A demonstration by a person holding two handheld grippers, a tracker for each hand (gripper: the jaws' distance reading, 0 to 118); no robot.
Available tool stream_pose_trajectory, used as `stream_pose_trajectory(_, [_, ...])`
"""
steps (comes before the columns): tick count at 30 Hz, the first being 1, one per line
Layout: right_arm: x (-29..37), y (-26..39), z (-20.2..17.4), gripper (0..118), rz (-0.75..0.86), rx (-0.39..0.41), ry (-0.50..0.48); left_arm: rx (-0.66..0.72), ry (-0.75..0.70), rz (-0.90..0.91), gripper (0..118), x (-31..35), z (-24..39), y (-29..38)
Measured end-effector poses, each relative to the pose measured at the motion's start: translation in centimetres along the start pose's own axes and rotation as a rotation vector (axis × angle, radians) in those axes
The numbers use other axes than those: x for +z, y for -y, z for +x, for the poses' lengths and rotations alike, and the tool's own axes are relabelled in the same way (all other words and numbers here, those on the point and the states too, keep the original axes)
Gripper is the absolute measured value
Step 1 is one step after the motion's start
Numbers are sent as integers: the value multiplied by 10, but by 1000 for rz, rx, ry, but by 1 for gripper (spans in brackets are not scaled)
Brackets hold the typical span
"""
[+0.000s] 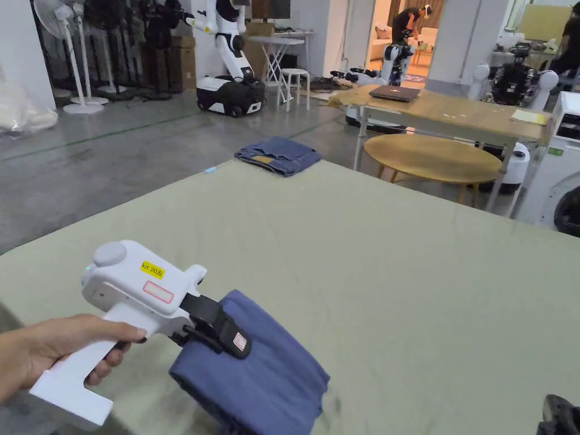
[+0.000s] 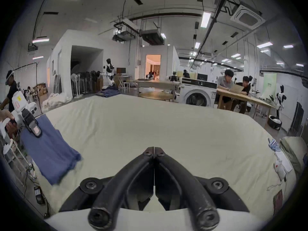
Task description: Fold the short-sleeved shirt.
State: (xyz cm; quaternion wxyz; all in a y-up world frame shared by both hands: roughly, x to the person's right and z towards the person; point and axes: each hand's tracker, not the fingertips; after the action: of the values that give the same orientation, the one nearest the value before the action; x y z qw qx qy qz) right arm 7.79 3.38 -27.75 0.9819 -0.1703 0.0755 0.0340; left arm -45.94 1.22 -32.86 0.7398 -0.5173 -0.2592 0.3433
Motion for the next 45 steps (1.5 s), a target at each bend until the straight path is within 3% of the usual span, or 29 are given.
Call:
stream_pose_trajectory(11, [-9, 6, 13, 0, -44, -7, 49, 54, -338, 68, 15, 145, -50, -60])
stream_pose_trajectory(21, [-14, 18, 16, 0, -91, -3, 56, 182, -479, 44, 14, 138, -98, -66])
stream_pose_trajectory(22, [-15, 18, 16, 0, -94, -1, 54, 183, -490, 33, 18, 139, -99, -64])
stream_pose_trajectory(24, [-15, 19, 18, 0, -97, -2, 53, 186, -503, 43, 43, 140, -98, -62])
stream_pose_trajectory(25, [-15, 19, 19, 0, -98, -3, 52, 185, -525, 53, 49, 142, -96, -62])
stream_pose_trajectory(28, [-13, 20, 22, 0, -100, -3, 53, 146, -629, 94, 51, 161, -92, -65])
stream_pose_trajectory(30, [-11, 21, 25, 0, -99, -6, 54, 123, -672, 125, 62, 172, -82, -62])
stream_pose_trajectory(32, [-9, 21, 28, 0, -97, -7, 57, 90, -714, 156, 62, 181, -71, -61])
stream_pose_trajectory(38, [-5, 19, 38, 0, -81, -26, 73, -41, -684, 270, 62, 156, -36, -51])
stream_pose_trajectory(45, [-1, 12, 52, 0, -45, -57, 111, -252, -513, 398, 62, 34, 24, -11])
